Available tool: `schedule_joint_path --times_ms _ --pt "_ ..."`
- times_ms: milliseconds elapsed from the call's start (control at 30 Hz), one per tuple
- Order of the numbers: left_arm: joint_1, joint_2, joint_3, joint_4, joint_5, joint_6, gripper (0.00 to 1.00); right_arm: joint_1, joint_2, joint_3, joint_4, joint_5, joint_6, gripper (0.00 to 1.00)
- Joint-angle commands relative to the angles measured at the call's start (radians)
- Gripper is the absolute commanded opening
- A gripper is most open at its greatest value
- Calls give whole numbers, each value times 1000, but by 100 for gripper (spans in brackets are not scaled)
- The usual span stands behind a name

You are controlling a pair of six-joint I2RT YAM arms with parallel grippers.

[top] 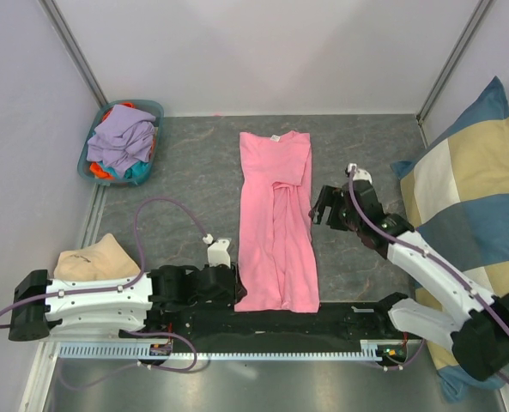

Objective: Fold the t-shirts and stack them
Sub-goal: Fold the tshirt

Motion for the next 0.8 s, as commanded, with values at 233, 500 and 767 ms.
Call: schedule_joint_path --times_ms 233,500,767 --pt "-8 -9 -23 48 -22 -3 43 230 -333 -245 -281 173 383 81" --pt "-13 16 -35 74 -10 -11 43 417 -341 -328 -318 257 555 83" --pt "-16 2 -65 80 -8 -29 43 774 -186 -339 -233 439 841 86"
